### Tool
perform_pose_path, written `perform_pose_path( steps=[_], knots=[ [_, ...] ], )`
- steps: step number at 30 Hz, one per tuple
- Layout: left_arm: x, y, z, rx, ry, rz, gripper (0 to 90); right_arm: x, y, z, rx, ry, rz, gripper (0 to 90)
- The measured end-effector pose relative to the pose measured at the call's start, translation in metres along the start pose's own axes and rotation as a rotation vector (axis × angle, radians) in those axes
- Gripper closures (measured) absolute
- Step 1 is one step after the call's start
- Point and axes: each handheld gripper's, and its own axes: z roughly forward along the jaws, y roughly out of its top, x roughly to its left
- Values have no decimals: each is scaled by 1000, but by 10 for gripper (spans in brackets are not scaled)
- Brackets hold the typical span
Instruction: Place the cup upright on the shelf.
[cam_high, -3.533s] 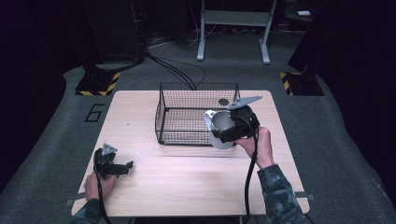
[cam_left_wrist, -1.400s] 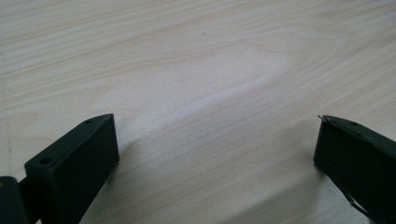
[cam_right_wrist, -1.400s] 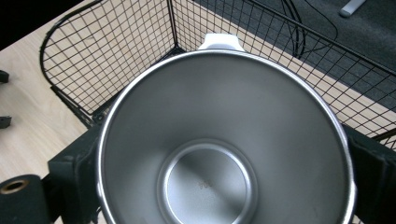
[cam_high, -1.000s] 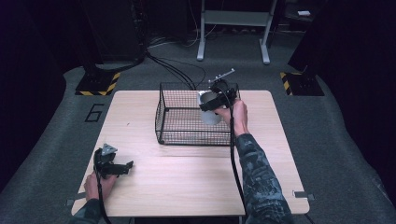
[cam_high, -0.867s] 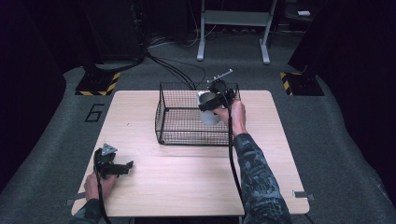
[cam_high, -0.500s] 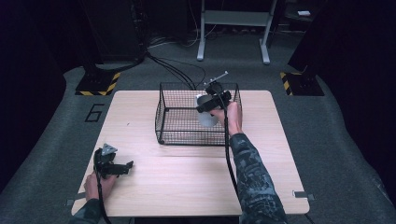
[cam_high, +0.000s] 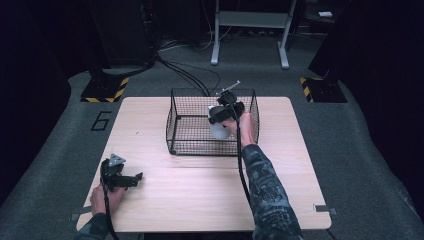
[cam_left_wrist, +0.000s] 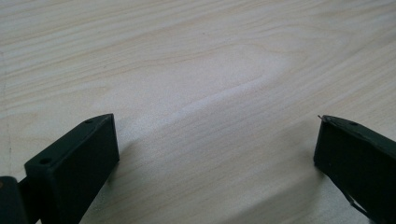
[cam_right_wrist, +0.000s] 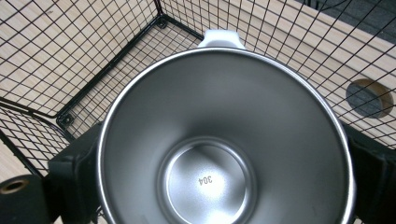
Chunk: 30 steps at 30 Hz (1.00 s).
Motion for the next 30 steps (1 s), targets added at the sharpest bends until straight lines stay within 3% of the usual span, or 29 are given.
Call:
perform_pose_path(
  steps=[16, 30],
  knots=[
    [0, 0, 0, 0, 0, 0, 0, 0, -6, 21, 62, 3, 28, 57],
    [0, 0, 0, 0, 0, 0, 0, 1, -8, 30, 95, 2, 12, 56]
  ],
)
